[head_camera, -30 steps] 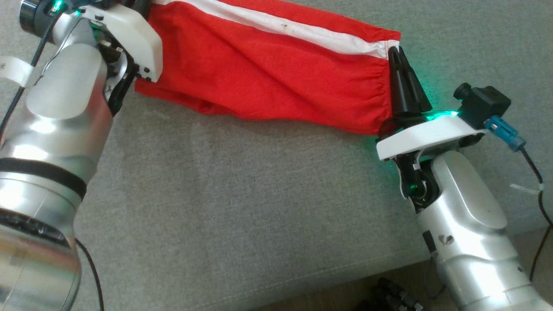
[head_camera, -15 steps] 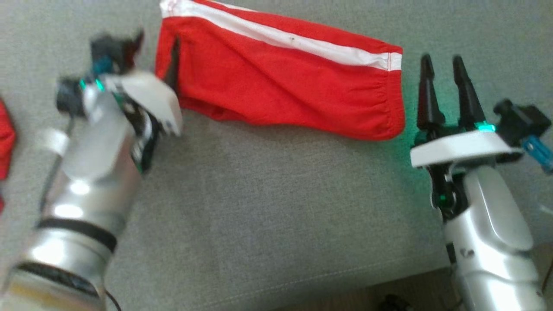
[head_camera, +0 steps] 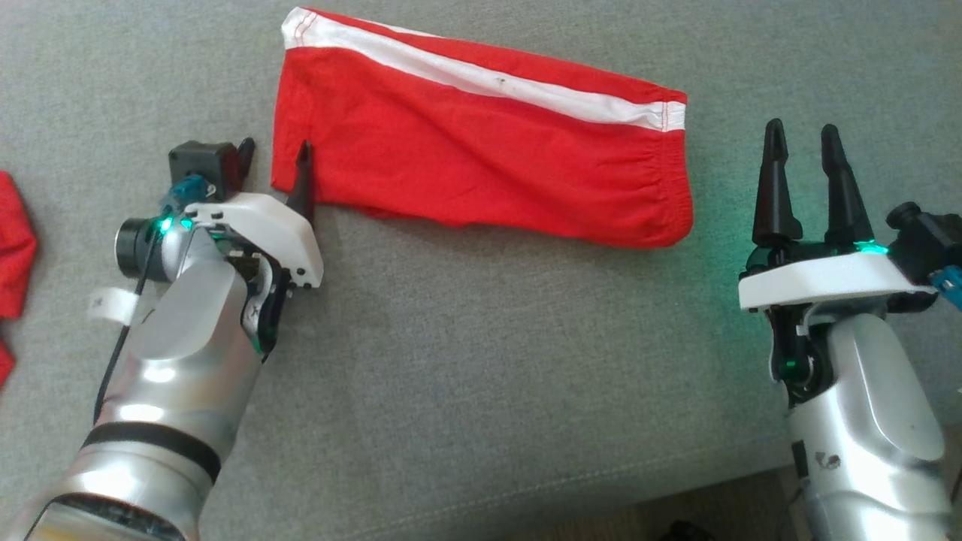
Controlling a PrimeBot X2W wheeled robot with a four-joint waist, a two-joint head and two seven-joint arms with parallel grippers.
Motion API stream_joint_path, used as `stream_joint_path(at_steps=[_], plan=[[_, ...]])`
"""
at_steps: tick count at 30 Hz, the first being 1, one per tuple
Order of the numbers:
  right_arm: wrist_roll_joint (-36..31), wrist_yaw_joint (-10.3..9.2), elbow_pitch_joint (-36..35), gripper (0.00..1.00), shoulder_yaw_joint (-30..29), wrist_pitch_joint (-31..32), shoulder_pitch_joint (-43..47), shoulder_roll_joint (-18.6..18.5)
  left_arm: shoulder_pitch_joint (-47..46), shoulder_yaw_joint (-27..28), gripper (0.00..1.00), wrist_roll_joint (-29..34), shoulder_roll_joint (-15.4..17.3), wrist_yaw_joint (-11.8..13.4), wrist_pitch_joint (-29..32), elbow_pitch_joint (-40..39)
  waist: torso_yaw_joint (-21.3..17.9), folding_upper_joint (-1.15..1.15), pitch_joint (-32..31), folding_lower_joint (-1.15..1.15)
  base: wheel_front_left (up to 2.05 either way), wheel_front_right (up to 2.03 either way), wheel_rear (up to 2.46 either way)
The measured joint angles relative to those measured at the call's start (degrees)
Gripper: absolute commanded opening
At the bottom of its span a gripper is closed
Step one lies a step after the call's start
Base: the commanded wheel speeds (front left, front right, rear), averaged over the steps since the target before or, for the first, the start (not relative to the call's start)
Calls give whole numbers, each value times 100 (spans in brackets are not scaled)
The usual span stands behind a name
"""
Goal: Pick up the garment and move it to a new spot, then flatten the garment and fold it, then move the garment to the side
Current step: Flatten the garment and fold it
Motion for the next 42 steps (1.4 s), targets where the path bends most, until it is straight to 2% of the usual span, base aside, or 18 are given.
stream_joint_path(at_steps=[4,5,6,7,8,10,14,24,29,35,36,37,38,42], plan=[[1,0,-13,100,2,0,9,0,0,-20,100,111,-67,-41,-4,67,12,0,-30,0,0,0,0],[1,0,-12,100,3,0,24,0,2,-30,92,124,-102,-41,-4,93,18,0,-46,0,0,0,0],[0,0,-12,100,4,0,52,0,3,-47,56,125,-136,-58,-4,140,24,0,-63,0,0,0,0],[0,0,-5,100,8,0,87,0,6,-48,40,122,-169,-94,-5,192,28,0,-84,0,0,0,0],[0,0,9,100,16,0,117,0,16,-54,0,122,-199,-129,-5,233,32,0,-109,0,0,0,0],[0,0,24,100,26,0,139,0,63,-46,0,121,-271,-130,-4,257,40,0,-164,0,0,0,0],[-11,0,43,100,26,0,157,0,302,92,0,113,-304,22,2,130,70,0,-317,0,0,0,0],[-321,0,268,100,-34,0,735,2,1825,762,0,132,-488,478,47,-1006,472,0,-874,0,0,0,0],[-408,0,352,100,-32,0,844,3,2432,957,0,322,-514,530,60,-1438,787,0,-1072,0,0,0,0],[-413,0,397,100,90,0,916,4,2724,1137,0,493,-549,527,60,-1705,1064,0,-1147,0,0,0,0],[-413,0,397,100,90,0,916,4,2724,1137,3,493,-549,527,60,-1705,1064,0,-1147,0,0,0,0],[-413,0,398,100,129,0,916,4,2759,1161,39,530,-549,530,60,-1767,1098,0,-1144,0,0,0,0],[-409,0,402,100,181,0,915,3,2787,1179,100,577,-550,530,60,-1845,1128,0,-1139,0,0,0,0],[-304,0,415,100,463,0,897,4,2920,1316,100,777,-557,573,60,-2216,1238,0,-1102,0,0,0,0]])
